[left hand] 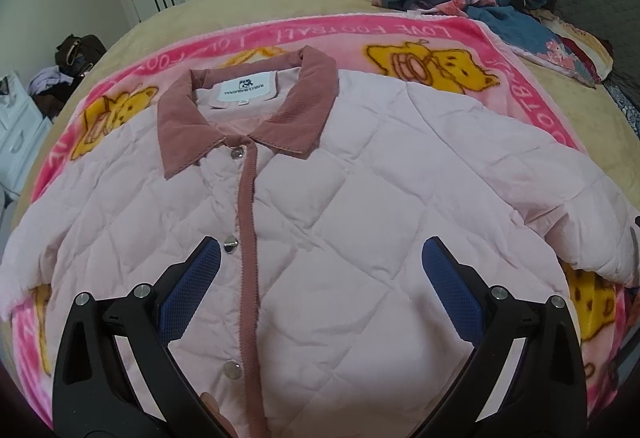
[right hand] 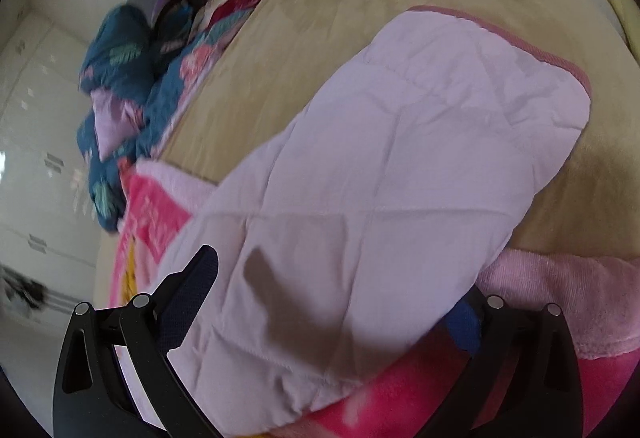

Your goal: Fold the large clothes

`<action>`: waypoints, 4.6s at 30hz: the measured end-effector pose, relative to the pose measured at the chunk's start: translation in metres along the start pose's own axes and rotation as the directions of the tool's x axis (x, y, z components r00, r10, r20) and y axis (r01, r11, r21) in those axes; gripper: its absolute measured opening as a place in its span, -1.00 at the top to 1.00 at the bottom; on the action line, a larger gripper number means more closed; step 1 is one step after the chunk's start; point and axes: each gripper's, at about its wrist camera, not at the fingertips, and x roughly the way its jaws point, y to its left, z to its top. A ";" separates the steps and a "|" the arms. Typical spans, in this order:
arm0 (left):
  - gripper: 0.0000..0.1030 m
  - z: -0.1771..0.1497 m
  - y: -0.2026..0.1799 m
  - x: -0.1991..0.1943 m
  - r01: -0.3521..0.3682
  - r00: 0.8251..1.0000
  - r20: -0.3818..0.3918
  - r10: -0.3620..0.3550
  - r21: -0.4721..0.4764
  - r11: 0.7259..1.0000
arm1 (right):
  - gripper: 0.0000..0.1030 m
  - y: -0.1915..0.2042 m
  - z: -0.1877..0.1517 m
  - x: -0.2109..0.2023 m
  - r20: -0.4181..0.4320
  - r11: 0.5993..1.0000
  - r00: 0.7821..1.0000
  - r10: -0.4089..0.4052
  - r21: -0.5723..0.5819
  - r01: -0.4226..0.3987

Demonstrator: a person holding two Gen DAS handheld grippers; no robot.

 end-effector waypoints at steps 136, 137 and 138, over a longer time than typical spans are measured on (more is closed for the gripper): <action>0.89 0.047 0.231 -0.085 0.286 0.943 0.231 -0.238 -0.201 0.937 | -0.23 0.179 -0.235 -0.129 -0.299 0.449 0.912 0.281 -0.799 -0.401; 0.89 0.042 0.235 -0.076 0.270 0.950 0.216 -0.225 -0.208 0.940 | -0.23 0.182 -0.235 -0.126 -0.295 0.447 0.914 0.277 -0.803 -0.395; 0.89 0.035 0.240 -0.061 0.245 0.960 0.189 -0.205 -0.221 0.944 | -0.23 0.185 -0.235 -0.123 -0.291 0.446 0.917 0.272 -0.806 -0.389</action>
